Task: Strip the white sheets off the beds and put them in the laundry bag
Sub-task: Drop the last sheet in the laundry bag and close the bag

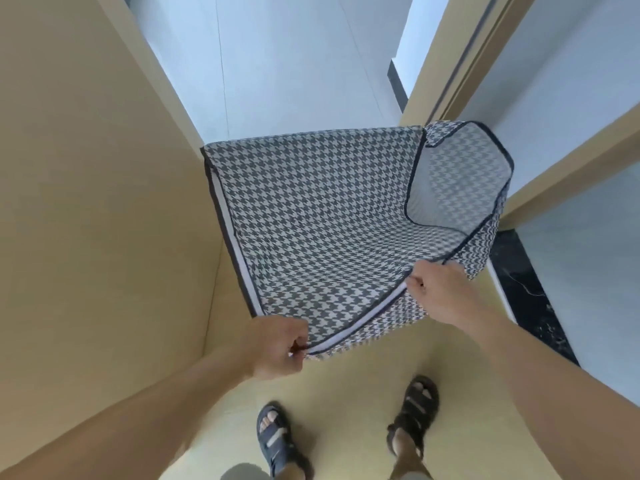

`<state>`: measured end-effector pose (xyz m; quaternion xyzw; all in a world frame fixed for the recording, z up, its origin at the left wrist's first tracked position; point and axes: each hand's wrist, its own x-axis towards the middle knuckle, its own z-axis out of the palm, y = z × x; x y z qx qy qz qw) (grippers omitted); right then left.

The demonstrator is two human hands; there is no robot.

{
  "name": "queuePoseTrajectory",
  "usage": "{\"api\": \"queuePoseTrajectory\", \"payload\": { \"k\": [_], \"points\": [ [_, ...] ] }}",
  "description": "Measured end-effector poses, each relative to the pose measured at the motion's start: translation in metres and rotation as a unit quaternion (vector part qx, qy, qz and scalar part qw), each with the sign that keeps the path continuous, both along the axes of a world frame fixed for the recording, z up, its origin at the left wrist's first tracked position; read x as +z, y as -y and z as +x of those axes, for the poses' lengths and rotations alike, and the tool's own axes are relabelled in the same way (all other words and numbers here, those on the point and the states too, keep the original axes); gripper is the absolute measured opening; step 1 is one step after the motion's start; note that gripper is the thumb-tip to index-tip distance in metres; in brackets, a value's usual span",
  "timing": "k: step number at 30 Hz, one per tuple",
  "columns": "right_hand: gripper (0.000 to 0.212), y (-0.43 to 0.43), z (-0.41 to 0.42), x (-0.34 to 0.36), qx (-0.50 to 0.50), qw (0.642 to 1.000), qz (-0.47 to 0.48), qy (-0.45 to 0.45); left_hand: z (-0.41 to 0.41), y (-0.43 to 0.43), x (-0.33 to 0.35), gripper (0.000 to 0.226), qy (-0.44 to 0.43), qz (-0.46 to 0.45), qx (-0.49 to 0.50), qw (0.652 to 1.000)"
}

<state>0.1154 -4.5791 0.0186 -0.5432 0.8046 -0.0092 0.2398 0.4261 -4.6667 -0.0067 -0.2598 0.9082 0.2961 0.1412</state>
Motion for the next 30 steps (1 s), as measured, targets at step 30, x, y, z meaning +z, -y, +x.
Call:
{"api": "queuePoseTrajectory", "payload": {
  "k": [30],
  "points": [
    [0.021, 0.002, -0.182, 0.002, 0.111, 0.99, -0.087, 0.015, -0.35, -0.032, 0.029, 0.028, 0.004, -0.053, 0.203, 0.978]
  ]
}}
